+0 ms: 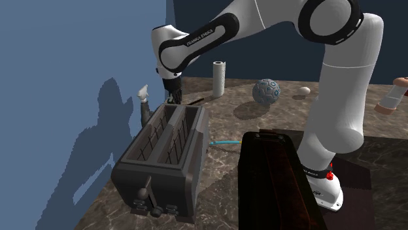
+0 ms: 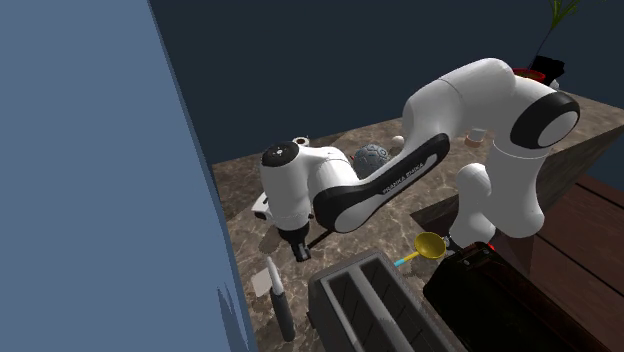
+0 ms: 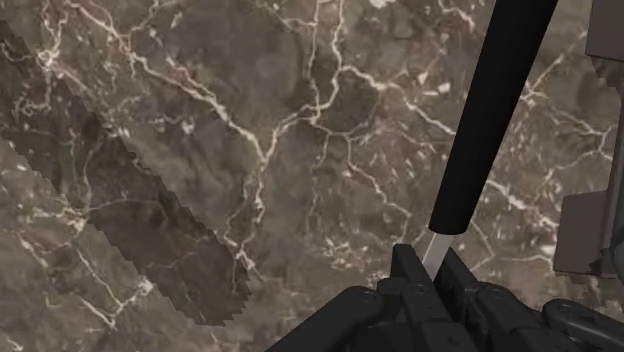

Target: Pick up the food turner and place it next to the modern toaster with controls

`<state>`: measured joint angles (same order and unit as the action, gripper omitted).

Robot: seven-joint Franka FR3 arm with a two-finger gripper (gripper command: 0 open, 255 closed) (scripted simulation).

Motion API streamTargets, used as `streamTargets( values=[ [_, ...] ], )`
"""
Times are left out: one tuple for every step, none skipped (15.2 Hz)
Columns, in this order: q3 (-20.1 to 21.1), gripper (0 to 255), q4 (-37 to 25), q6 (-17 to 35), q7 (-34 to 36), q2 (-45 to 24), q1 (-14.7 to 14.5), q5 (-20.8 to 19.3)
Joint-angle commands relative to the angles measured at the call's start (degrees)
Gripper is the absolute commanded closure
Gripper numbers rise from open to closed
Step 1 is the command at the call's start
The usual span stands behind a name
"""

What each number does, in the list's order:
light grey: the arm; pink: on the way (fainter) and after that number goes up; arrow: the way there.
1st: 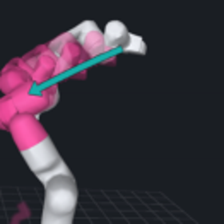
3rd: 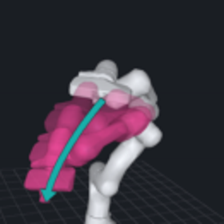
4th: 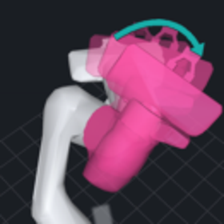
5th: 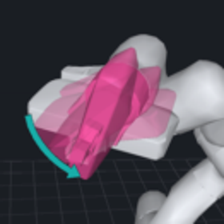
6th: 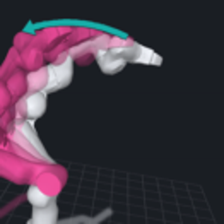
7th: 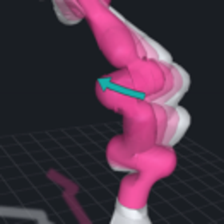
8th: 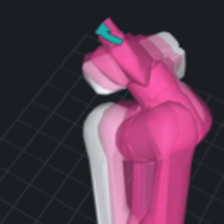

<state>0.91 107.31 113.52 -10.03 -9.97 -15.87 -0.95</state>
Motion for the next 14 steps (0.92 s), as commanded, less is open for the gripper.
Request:
streamTargets(
  values=[
    [-0.01, 255, 1.03, 1.59, 0.02, -0.53, 0.00, -0.02],
    [-0.01, 255, 1.46, 2.29, 0.03, -0.81, 0.00, -0.03],
    [-0.01, 255, 1.87, 2.99, 0.05, -1.09, 0.00, -0.04],
    [-0.01, 255, 2.28, 3.69, 0.06, -1.39, 0.00, -0.05],
    [-0.02, 255, 2.67, 4.39, 0.07, -1.70, 0.00, -0.06],
    [-0.02, 255, 3.04, 5.08, 0.09, -2.01, 0.00, -0.08],
    [-0.02, 255, 3.41, 5.77, 0.10, -2.34, 0.00, -0.09],
    [-0.02, 255, 3.76, 6.46, 0.11, -2.68, 0.00, -0.10],
    [-0.03, 255, 4.10, 7.15, 0.13, -3.03, 0.00, -0.11],
    [-0.03, 255, 4.42, 7.83, 0.14, -3.38, 0.00, -0.13],
    [-0.03, 255, 4.73, 8.50, 0.16, -3.74, 0.00, -0.14],
    [-0.03, 255, 4.74, 8.50, 0.16, -3.74, 0.00, -0.14],
    [-0.03, 255, 4.73, 8.50, 0.16, -3.74, 0.00, -0.14],
    [-0.03, 255, 4.73, 8.50, 0.16, -3.74, 0.00, -0.14]
  ],
)
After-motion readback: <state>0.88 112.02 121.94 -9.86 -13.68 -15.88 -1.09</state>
